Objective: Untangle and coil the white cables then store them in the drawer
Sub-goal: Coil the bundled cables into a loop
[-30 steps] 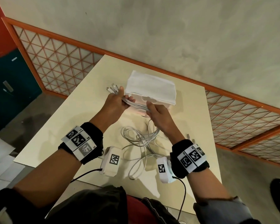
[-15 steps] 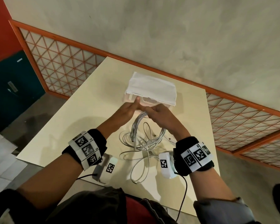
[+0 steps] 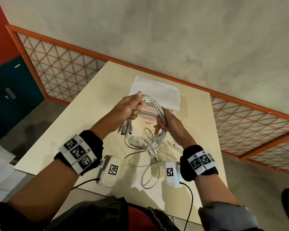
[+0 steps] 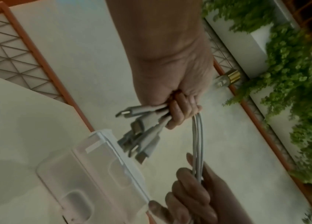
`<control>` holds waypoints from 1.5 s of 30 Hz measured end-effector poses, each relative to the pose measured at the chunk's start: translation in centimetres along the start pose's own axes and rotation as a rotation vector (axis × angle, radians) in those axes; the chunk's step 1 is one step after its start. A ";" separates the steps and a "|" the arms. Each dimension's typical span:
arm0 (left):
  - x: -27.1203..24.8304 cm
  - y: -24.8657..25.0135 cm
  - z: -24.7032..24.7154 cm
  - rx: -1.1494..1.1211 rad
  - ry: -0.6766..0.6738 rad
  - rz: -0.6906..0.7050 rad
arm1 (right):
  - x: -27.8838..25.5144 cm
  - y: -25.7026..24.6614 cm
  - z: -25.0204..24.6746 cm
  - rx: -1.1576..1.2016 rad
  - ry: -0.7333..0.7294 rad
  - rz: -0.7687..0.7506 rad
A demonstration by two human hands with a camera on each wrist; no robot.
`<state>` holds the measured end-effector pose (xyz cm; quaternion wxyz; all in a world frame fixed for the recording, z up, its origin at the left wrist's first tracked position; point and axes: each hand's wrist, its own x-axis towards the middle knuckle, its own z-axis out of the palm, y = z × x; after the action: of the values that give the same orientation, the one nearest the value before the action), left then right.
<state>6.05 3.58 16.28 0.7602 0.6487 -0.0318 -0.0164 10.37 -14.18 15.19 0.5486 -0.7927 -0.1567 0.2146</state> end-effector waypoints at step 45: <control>0.6 -3.8 2.5 0.025 0.142 0.044 | 0.3 -2.4 4.4 0.114 0.259 0.042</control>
<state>6.50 0.46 12.97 0.7527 0.6567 0.0079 0.0468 8.33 -9.65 16.03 0.6037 -0.7845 -0.0555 0.1306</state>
